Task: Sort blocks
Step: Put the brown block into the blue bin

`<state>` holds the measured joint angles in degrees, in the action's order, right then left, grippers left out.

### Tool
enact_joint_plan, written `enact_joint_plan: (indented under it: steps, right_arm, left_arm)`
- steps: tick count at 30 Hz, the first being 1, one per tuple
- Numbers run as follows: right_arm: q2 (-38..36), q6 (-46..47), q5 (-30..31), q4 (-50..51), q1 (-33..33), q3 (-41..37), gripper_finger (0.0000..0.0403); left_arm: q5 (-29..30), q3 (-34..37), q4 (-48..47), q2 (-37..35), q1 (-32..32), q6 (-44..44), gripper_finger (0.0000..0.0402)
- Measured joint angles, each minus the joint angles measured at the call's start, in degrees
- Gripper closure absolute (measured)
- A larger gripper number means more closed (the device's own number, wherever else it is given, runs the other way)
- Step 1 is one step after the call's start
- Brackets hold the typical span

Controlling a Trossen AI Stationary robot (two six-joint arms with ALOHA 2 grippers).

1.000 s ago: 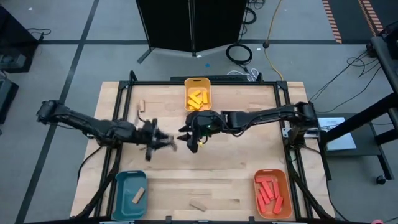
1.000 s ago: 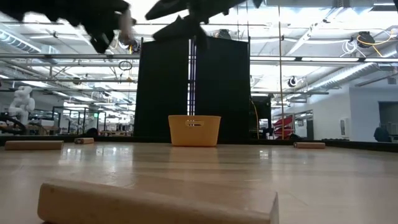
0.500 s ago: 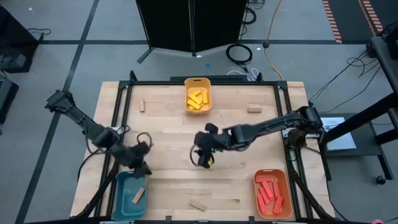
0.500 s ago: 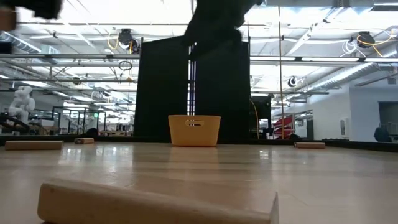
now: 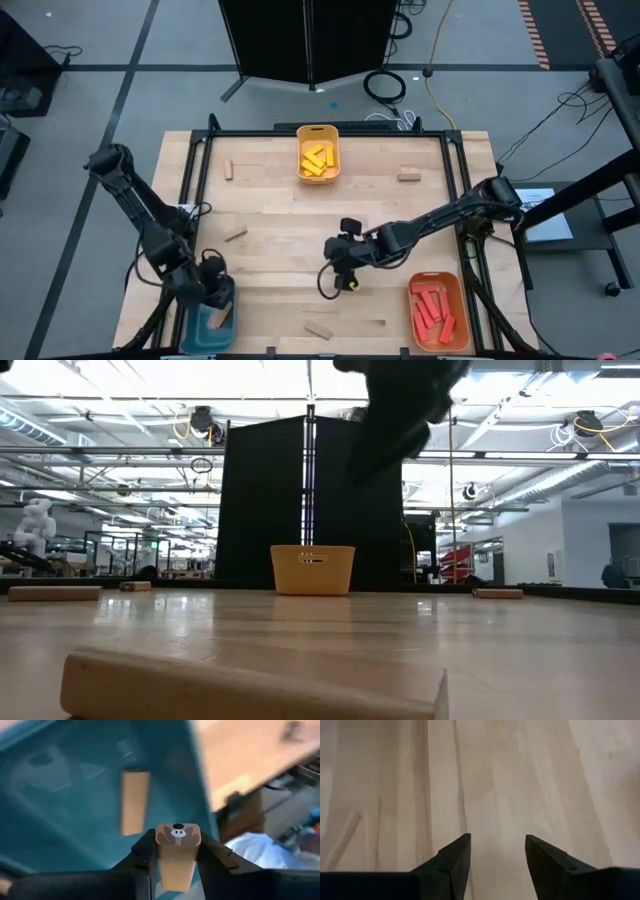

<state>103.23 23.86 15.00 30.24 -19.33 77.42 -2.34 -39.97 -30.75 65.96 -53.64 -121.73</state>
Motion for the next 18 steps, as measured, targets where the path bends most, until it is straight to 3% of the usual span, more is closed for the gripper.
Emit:
enact_joint_plan:
  steps: [8, 18]
  right_arm:
    - [0.0, 3.1, 0.0, -0.1, -0.8, -3.1, 0.0245]
    - [0.0, 3.5, 0.0, -0.5, -0.8, -3.9, 0.0245]
  left_arm:
    - [-9.0, 0.0, 3.3, 4.6, -0.4, -3.8, 0.0244]
    - [-10.4, 0.0, 5.1, 4.8, -0.4, -2.5, 0.0232]
